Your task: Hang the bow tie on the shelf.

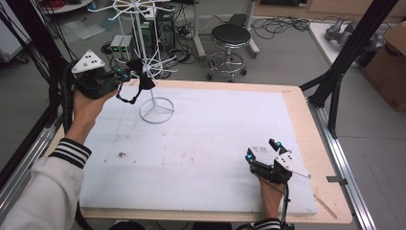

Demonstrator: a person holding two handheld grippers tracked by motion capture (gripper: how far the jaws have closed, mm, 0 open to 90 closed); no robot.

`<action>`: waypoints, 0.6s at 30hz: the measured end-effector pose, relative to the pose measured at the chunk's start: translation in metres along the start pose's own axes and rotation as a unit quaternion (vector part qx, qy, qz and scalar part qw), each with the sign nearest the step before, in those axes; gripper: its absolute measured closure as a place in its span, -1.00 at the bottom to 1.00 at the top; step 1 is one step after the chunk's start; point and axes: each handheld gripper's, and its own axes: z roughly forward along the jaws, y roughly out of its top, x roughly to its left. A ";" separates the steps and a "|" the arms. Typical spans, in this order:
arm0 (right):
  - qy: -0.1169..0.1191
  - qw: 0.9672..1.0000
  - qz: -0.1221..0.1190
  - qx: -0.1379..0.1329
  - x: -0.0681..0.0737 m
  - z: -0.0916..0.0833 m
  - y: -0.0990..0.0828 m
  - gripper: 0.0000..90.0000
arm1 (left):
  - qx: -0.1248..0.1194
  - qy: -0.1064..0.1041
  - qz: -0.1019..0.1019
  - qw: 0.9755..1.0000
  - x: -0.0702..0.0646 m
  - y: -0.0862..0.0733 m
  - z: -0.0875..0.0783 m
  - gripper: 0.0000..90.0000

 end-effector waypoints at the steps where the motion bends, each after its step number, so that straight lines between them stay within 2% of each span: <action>1: 0.000 1.000 0.000 0.000 0.000 0.000 0.000 -0.76 | -0.002 0.001 -0.003 1.000 0.000 0.000 0.001 0.96; 12: -0.002 1.000 -0.001 0.002 0.000 0.000 0.000 -0.76 | 0.007 0.006 -0.002 1.000 0.006 -0.004 0.008 0.96; 18: -0.002 1.000 0.000 0.002 0.000 0.000 0.000 -0.76 | 0.010 0.006 0.001 1.000 0.009 0.002 0.013 0.96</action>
